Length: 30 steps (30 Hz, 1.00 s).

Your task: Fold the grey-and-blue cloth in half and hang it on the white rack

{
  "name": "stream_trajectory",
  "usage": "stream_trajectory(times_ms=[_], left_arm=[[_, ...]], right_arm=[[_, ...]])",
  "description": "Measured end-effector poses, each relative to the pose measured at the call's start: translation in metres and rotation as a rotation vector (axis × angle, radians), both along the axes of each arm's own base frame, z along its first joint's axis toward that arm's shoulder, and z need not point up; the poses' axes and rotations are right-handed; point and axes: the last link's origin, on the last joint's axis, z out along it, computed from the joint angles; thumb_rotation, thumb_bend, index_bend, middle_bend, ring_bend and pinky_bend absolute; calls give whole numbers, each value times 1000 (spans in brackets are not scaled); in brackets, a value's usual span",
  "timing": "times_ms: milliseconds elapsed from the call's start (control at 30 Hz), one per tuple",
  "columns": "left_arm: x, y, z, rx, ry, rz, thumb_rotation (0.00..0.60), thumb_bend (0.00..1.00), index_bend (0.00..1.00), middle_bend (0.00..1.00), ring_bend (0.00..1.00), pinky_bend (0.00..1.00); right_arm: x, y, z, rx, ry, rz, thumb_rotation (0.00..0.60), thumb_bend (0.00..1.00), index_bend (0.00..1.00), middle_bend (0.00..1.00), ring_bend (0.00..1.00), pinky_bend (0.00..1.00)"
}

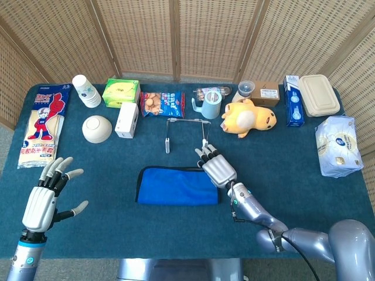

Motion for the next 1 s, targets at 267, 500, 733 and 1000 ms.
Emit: stream_trajectory(times_ms=[267, 500, 733, 1000], left_arm=[[0, 0, 0, 1, -3, 1, 600, 258, 250, 96, 0, 0], [0, 0, 0, 1, -3, 0, 600, 258, 250, 95, 0, 0], [1, 1, -1, -1, -4, -5, 600, 259, 250, 95, 0, 0], [1, 1, -3, -11, 0, -5, 600, 259, 250, 96, 0, 0]], right_arm=[[-5, -7, -2, -22, 6, -7, 600, 272, 290, 41, 0, 0], [-6, -10, 1, -45, 3, 0, 600, 277, 289, 42, 0, 0], [-6, -10, 5, -59, 3, 13, 600, 276, 289, 43, 0, 0], [-5, -7, 8, -59, -11, 16, 600, 279, 270, 43, 0, 0]])
